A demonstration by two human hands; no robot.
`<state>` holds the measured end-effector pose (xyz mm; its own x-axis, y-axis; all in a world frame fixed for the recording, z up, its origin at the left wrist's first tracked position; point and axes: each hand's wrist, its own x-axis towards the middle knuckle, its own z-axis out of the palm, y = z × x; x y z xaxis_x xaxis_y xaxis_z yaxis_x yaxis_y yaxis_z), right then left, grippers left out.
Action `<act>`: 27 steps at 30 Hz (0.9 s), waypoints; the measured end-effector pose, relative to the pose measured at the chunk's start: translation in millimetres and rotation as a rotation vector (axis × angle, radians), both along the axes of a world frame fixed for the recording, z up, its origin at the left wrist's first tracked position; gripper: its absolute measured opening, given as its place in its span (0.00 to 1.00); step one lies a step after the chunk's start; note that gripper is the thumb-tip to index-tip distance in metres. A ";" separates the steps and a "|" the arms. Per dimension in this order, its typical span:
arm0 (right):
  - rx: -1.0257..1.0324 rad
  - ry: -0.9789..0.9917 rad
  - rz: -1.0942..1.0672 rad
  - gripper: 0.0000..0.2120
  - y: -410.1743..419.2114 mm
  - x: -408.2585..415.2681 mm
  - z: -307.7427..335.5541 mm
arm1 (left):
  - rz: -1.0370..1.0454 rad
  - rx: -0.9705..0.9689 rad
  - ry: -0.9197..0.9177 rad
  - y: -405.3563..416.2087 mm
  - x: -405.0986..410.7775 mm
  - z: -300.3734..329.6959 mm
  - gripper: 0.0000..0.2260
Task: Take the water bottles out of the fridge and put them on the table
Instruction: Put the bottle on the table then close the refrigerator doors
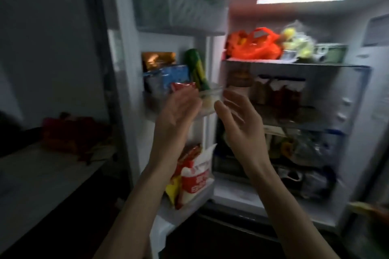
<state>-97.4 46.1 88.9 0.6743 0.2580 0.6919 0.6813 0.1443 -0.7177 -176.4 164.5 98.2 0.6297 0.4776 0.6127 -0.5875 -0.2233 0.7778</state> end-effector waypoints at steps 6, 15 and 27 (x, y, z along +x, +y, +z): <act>0.012 -0.058 0.129 0.21 56.2 -23.8 -3.7 | 0.254 -0.042 -0.043 47.8 -48.2 4.8 0.21; -0.073 -0.184 -0.182 0.21 90.6 -33.5 -4.3 | 0.447 -0.020 0.086 114.6 -59.0 -2.8 0.20; -0.374 -0.448 -0.482 0.23 65.1 -8.3 2.9 | 0.474 0.208 0.039 54.3 -42.7 -26.9 0.36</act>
<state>-105.7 111.2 91.8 0.4469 0.2773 0.8505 0.8453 -0.4422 -0.2999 -219.2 218.8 71.3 0.3978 0.5861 0.7059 -0.3561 -0.6104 0.7075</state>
